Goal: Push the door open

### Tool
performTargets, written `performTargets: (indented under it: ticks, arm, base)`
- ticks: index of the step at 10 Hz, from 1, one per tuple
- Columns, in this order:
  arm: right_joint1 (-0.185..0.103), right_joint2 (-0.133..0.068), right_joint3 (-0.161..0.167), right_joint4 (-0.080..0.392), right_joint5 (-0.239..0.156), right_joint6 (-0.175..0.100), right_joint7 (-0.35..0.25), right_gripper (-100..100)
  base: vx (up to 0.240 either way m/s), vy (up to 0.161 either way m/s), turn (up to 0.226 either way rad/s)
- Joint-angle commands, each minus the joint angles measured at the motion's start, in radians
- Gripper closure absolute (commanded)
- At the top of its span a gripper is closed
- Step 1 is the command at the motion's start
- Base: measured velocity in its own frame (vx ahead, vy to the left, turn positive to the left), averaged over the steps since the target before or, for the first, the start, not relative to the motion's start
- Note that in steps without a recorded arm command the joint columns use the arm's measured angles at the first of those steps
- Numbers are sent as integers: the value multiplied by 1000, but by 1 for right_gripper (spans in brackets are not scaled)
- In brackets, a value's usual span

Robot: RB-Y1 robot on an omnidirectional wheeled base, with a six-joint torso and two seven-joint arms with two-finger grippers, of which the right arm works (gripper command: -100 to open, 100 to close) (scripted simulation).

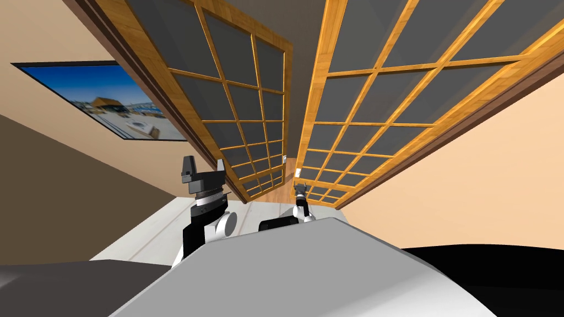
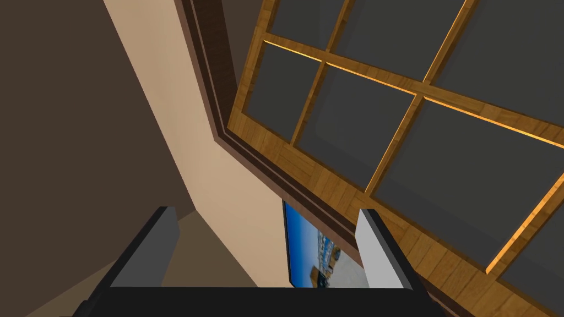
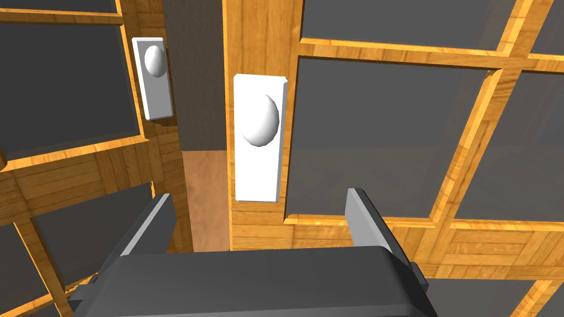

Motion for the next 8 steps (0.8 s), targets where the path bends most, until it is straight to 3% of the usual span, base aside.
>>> performTargets:
  ticks: [1,3,4,5,8]
  arm:
    - [-1,7,3,1,-10,1,-35,-100]
    - [1,8,3,-4,-11,3,-36,-100]
    - [0,-24,2,-3,-13,3,-42,-100]
    - [-1,-39,1,-2,-14,3,-44,-100]
    - [-3,-63,-3,1,-18,3,-49,-100]
  base:
    - [-15,0,14]
    - [-11,1,6]
    - [80,-19,20]
    - [149,-34,22]
    - [201,-57,21]
